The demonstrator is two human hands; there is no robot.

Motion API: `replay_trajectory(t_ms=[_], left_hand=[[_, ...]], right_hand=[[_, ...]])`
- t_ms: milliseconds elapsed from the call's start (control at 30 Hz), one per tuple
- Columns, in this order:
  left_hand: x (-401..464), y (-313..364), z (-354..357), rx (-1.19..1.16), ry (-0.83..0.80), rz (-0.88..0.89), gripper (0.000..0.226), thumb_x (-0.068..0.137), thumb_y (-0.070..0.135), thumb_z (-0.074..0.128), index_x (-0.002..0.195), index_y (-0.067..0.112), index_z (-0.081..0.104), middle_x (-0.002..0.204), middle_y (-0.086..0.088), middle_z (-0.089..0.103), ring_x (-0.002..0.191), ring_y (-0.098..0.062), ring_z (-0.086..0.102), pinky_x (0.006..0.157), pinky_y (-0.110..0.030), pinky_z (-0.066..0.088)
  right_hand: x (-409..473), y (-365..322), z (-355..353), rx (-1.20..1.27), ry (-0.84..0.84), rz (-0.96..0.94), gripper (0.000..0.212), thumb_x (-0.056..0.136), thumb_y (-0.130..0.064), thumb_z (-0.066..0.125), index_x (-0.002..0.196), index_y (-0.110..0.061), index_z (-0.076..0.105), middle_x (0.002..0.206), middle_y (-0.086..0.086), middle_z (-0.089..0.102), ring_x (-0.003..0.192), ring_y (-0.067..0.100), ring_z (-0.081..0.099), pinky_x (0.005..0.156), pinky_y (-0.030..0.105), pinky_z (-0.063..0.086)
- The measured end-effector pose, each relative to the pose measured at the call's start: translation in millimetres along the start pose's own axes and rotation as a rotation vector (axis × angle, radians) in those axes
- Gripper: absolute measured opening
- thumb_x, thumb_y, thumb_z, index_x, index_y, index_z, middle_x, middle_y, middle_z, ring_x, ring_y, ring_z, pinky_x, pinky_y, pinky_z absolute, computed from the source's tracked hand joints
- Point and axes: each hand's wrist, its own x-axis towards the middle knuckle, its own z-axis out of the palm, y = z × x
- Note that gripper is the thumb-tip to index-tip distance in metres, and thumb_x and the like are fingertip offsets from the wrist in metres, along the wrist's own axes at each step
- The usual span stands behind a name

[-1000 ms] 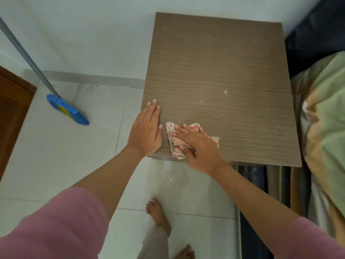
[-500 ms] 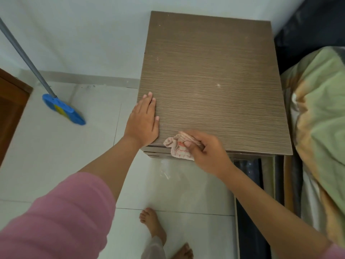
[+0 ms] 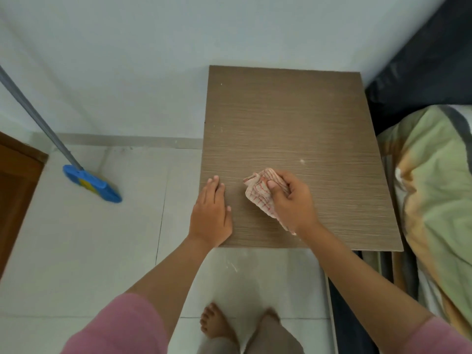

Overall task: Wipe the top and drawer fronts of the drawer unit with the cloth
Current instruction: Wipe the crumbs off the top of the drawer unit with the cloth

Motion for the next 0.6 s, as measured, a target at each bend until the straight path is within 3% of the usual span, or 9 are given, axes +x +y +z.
replay_trajectory(t_ms=[100, 200, 367, 500, 600], left_hand=[[20, -2, -5, -0.005, 0.006, 0.003, 0.058, 0.084, 0.027, 0.031, 0.134, -0.002, 0.037, 0.146, -0.02, 0.033, 0.137, -0.034, 0.027, 0.111, -0.045, 0.024], [56, -10, -13, -0.008, 0.044, -0.038, 0.061, 0.086, 0.03, 0.028, 0.139, -0.001, 0.03, 0.15, -0.018, 0.024, 0.14, -0.031, 0.018, 0.111, -0.043, 0.012], [136, -18, -23, 0.034, 0.069, -0.065, 0.063, 0.088, 0.034, 0.03, 0.141, 0.001, 0.025, 0.153, -0.017, 0.017, 0.142, -0.029, 0.013, 0.112, -0.043, 0.008], [170, -17, -19, 0.11, 0.029, -0.091, 0.067, 0.089, 0.04, 0.03, 0.144, 0.003, 0.017, 0.155, -0.014, 0.01, 0.143, -0.025, 0.006, 0.115, -0.045, 0.009], [171, -17, -19, 0.121, 0.015, -0.097, 0.068, 0.09, 0.041, 0.033, 0.145, 0.005, 0.015, 0.155, -0.012, 0.008, 0.143, -0.023, 0.003, 0.114, -0.041, 0.005]], right_hand=[[40, -10, 2, 0.029, 0.146, 0.017, 0.017, 0.088, -0.005, 0.061, 0.104, -0.01, 0.062, 0.096, 0.003, 0.068, 0.086, 0.006, 0.065, 0.08, 0.02, 0.051], [88, -19, -3, 0.023, 0.204, 0.012, 0.017, 0.086, -0.007, 0.065, 0.1, -0.015, 0.062, 0.095, 0.001, 0.068, 0.09, 0.015, 0.066, 0.08, 0.027, 0.053], [165, -31, -13, -0.025, 0.223, -0.023, 0.02, 0.083, -0.001, 0.065, 0.099, -0.014, 0.062, 0.09, -0.008, 0.065, 0.077, -0.008, 0.061, 0.07, 0.008, 0.046], [222, -33, -23, -0.089, 0.21, -0.039, 0.023, 0.084, -0.003, 0.063, 0.103, -0.015, 0.063, 0.096, -0.005, 0.067, 0.086, 0.003, 0.064, 0.075, 0.02, 0.053], [264, -31, -25, -0.207, 0.292, -0.117, 0.026, 0.084, -0.007, 0.06, 0.109, -0.013, 0.063, 0.096, -0.001, 0.068, 0.086, 0.012, 0.065, 0.076, 0.028, 0.054]])
